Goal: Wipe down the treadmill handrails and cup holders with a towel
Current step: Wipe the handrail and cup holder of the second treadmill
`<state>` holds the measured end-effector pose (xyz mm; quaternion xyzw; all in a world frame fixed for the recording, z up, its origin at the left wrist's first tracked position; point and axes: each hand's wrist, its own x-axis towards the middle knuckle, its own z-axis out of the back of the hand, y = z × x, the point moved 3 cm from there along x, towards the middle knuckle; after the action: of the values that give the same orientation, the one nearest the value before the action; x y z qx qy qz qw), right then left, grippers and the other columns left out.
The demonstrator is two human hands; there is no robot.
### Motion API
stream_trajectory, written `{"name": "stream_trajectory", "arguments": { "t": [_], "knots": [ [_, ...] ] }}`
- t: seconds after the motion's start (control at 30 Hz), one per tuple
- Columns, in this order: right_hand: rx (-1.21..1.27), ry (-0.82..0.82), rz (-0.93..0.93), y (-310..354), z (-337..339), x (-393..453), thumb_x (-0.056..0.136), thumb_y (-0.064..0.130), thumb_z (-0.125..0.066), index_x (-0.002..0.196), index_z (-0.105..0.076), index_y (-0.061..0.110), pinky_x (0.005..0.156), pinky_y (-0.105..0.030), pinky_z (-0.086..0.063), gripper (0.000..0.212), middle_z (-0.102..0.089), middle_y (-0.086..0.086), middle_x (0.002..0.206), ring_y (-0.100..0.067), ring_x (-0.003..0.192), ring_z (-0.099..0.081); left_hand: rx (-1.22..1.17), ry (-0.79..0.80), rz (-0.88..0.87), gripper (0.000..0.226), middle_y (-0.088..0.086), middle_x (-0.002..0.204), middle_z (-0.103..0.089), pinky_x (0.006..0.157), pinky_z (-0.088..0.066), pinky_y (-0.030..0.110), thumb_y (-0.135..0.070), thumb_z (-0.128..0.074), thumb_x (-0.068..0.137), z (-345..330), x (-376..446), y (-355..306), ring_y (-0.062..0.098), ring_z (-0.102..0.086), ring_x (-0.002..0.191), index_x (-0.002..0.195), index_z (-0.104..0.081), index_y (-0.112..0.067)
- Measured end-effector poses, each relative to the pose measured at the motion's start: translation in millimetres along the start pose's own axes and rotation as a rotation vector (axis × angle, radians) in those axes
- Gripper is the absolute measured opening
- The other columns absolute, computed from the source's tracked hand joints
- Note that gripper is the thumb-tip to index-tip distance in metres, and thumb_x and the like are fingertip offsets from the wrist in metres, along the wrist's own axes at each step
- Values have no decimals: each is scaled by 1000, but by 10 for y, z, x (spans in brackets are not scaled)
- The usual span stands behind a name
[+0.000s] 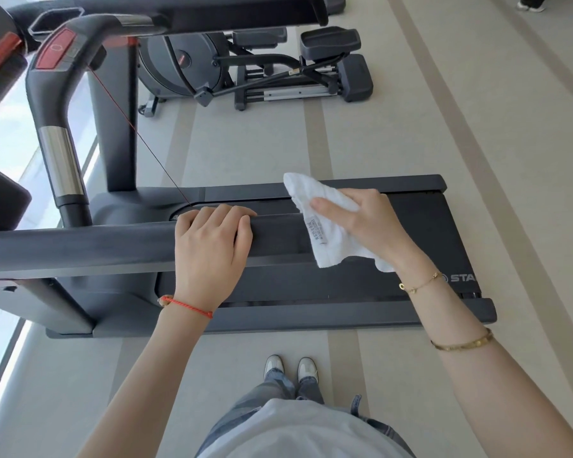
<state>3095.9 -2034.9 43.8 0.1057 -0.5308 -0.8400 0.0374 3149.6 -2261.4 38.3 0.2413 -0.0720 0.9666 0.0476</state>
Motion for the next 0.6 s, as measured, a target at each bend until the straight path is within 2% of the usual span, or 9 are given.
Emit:
{"name": "stream_trajectory", "arguments": {
  "t": [0.1, 0.17, 0.23, 0.3, 0.37, 0.43, 0.6],
  "knots": [
    [155, -14, -66, -96, 19, -58, 84, 53, -68, 76, -70, 21, 71, -28, -47, 33, -72, 2, 80, -14, 78, -67, 0, 1, 0, 38, -7, 86, -65, 88, -39, 39, -23, -30, 104, -3, -7, 6, 22, -59, 82, 100, -68, -23],
    [168, -49, -60, -158, 25, -96, 86, 53, -65, 85, -72, 25, 80, -33, -52, 29, -74, 3, 87, -14, 87, -69, -5, -1, -4, 38, -7, 86, -65, 88, -39, 39, -22, -30, 104, -5, -11, 7, 21, -59, 82, 100, -68, -23],
    [165, -88, -38, -197, 38, -154, 89, 53, -62, 92, -72, 27, 83, -33, -52, 27, -74, 6, 90, -11, 89, -68, -4, -8, -4, 38, -8, 86, -65, 88, -39, 38, -22, -31, 104, -1, -12, 0, 21, -59, 82, 100, -68, -23],
    [179, -132, 2, -221, 17, -223, 91, 49, -61, 94, -69, 26, 76, -24, -51, 24, -73, 8, 88, -6, 84, -67, -7, -17, -3, 37, -8, 85, -65, 88, -38, 37, -22, -32, 104, 2, -10, 7, 20, -59, 81, 99, -69, -23],
    [166, -193, 57, -234, -6, -285, 93, 43, -62, 86, -64, 20, 65, -16, -46, 24, -68, 5, 80, -7, 74, -62, -7, -17, -3, 37, -8, 85, -65, 88, -38, 36, -22, -32, 104, 2, -11, 11, 20, -59, 81, 99, -69, -23],
    [86, -238, 128, -229, -13, -306, 93, 42, -62, 83, -59, 20, 62, -19, -44, 25, -64, 3, 77, -11, 70, -58, -6, -4, -4, 37, -8, 85, -65, 89, -38, 36, -22, -32, 104, -6, -8, 6, 20, -59, 81, 99, -68, -24],
    [-381, -248, 360, -54, -96, -257, 87, 58, -55, 99, -61, 27, 70, -33, -49, 34, -61, 12, 93, -13, 86, -57, -47, 27, -23, 37, -10, 91, -67, 92, -36, 37, -25, -31, 105, 8, 0, 40, 20, -61, 86, 102, -68, -23]
  ]
}}
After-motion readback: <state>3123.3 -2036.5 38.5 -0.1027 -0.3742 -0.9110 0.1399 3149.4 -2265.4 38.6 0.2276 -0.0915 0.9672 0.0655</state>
